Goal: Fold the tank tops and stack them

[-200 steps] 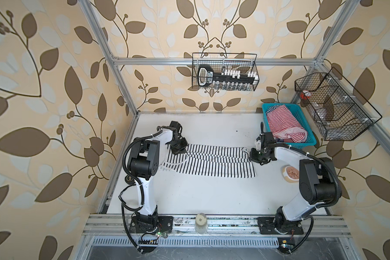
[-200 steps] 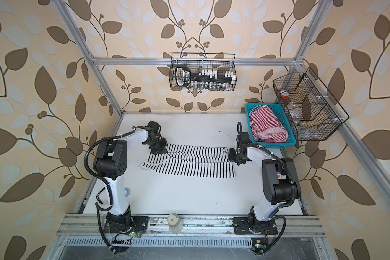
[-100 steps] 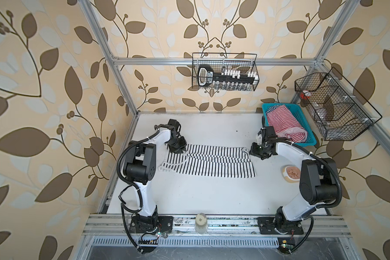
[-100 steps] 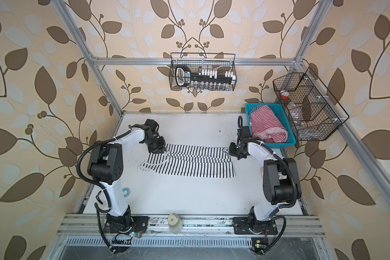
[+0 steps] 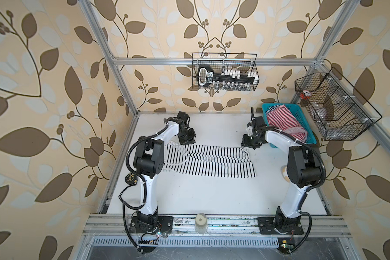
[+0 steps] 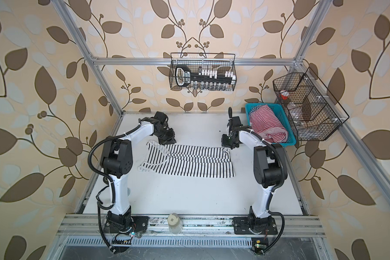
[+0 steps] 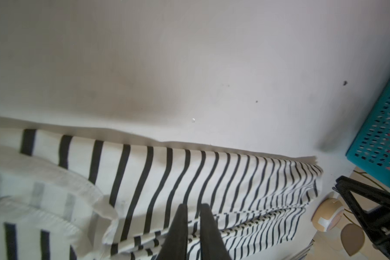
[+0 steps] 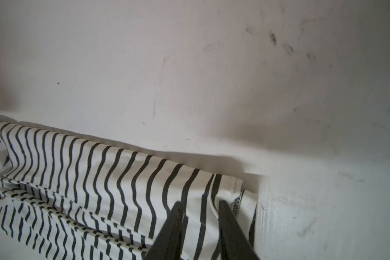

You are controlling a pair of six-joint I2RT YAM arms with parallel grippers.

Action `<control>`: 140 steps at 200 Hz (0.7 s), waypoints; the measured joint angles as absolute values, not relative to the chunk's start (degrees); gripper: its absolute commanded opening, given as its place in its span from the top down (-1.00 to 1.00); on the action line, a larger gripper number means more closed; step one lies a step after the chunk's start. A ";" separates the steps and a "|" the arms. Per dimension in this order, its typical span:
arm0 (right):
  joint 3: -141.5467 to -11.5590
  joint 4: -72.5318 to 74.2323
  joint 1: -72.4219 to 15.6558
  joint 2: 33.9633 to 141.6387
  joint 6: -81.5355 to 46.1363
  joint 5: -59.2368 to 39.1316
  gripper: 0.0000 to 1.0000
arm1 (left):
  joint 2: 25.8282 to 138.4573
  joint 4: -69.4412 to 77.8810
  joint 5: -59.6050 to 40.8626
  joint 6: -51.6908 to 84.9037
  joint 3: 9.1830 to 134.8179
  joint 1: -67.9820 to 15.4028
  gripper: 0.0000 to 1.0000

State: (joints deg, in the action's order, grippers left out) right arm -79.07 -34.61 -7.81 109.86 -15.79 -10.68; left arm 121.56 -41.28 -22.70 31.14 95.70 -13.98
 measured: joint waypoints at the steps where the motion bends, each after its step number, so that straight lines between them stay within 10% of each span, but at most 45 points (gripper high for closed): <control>1: -79.09 -34.65 -7.81 109.91 -15.75 -10.70 0.43 | 121.69 -41.30 -22.72 31.14 95.70 -13.98 0.73; 108: -80.03 -37.39 -7.81 114.13 -13.02 -10.04 0.46 | 126.21 -40.27 -23.66 31.59 95.57 -13.82 0.75; 140: -80.16 -37.74 -7.70 114.56 -12.45 -9.61 0.75 | 126.19 -40.01 -23.68 31.57 95.35 -13.80 0.76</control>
State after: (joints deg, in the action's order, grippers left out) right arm -80.16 -37.74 -7.70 114.56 -12.45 -9.61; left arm 126.19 -40.01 -23.68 31.57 95.35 -13.80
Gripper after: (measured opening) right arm 0.174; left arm 0.124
